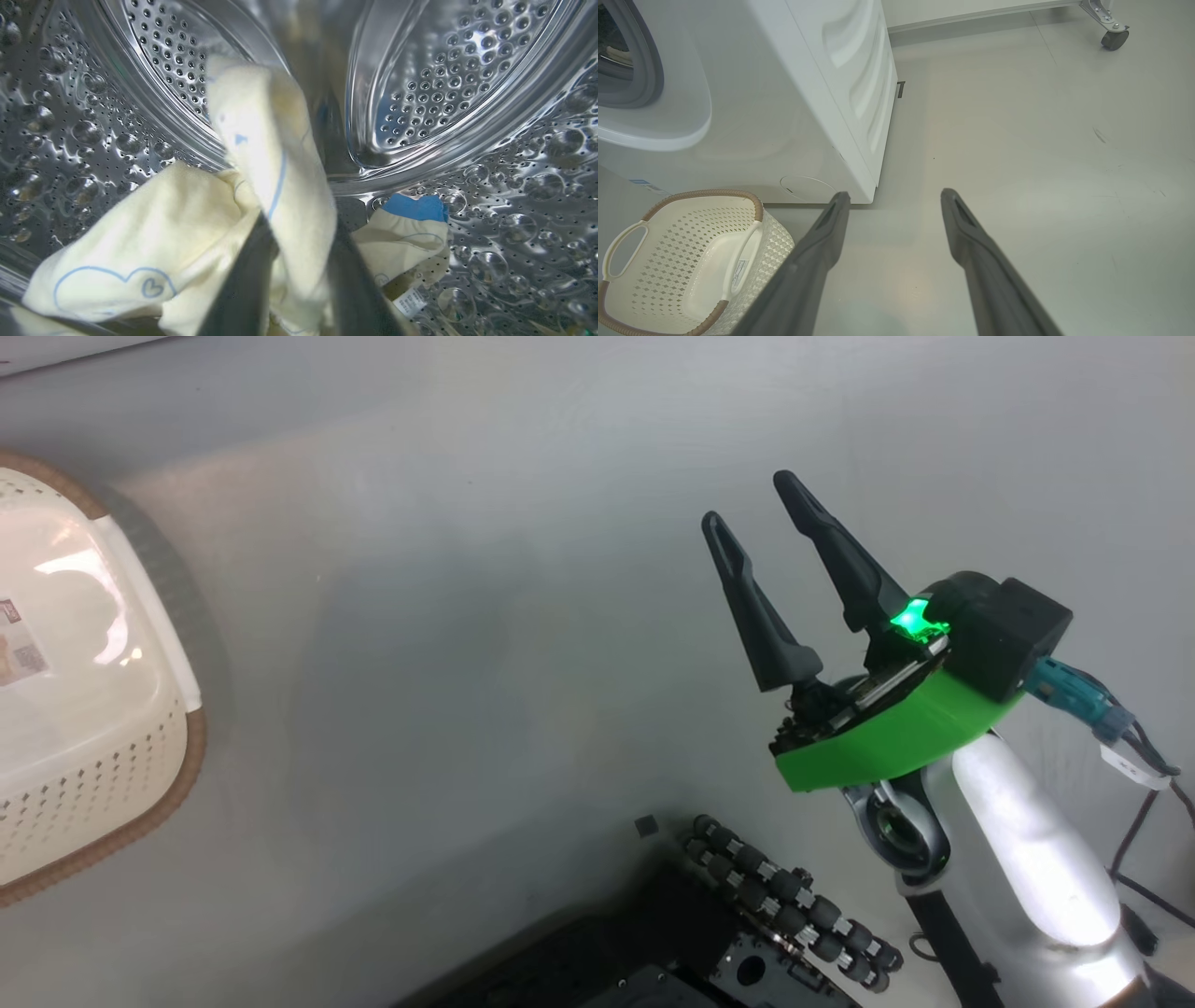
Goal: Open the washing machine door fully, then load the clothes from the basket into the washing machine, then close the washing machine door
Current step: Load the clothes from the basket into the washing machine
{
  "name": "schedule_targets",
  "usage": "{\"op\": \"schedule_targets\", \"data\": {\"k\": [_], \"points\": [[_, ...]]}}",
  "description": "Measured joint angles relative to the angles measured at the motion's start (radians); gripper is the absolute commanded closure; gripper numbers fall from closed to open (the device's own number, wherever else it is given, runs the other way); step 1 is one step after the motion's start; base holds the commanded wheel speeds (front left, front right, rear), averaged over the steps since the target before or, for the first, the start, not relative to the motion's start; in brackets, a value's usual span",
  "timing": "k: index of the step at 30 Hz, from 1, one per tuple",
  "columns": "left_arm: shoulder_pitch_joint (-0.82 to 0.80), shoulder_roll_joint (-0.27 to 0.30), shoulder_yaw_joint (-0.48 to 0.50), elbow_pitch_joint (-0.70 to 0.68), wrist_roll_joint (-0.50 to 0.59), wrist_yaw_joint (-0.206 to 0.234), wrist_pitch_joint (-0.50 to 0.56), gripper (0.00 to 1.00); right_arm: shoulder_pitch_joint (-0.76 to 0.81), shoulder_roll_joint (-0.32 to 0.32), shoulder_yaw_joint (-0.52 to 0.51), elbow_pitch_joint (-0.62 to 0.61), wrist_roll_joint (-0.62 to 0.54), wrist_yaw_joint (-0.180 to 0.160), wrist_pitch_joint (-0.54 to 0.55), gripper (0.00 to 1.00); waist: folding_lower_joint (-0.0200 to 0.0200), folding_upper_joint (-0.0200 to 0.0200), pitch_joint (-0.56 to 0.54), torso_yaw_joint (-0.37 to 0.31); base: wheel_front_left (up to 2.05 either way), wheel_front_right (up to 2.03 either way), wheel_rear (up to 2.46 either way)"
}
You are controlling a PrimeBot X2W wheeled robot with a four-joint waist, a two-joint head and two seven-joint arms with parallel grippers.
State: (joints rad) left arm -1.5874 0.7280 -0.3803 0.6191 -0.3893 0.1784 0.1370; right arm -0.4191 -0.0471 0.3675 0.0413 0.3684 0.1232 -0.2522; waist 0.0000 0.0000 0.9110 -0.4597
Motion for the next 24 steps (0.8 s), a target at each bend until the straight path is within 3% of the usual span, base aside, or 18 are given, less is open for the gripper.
{"op": "schedule_targets", "data": {"k": [13, 24], "points": [[0.146, -0.047, 0.023, -0.098, -0.067, 0.060, 0.012, 0.00, -0.018, 0.000, -0.053, 0.001, -0.036, 0.000, 0.000, 0.00, -0.0001, 0.0001, -0.039, 0.067, 0.00, 0.00, 0.00], [0.408, -0.070, 0.056, -0.298, -0.133, 0.067, -0.095, 0.00, -0.011, 0.000, -0.089, 0.003, -0.076, 0.000, 0.000, 0.00, -0.0001, 0.0001, -0.125, 0.137, 0.00, 0.00, 0.00]]}}
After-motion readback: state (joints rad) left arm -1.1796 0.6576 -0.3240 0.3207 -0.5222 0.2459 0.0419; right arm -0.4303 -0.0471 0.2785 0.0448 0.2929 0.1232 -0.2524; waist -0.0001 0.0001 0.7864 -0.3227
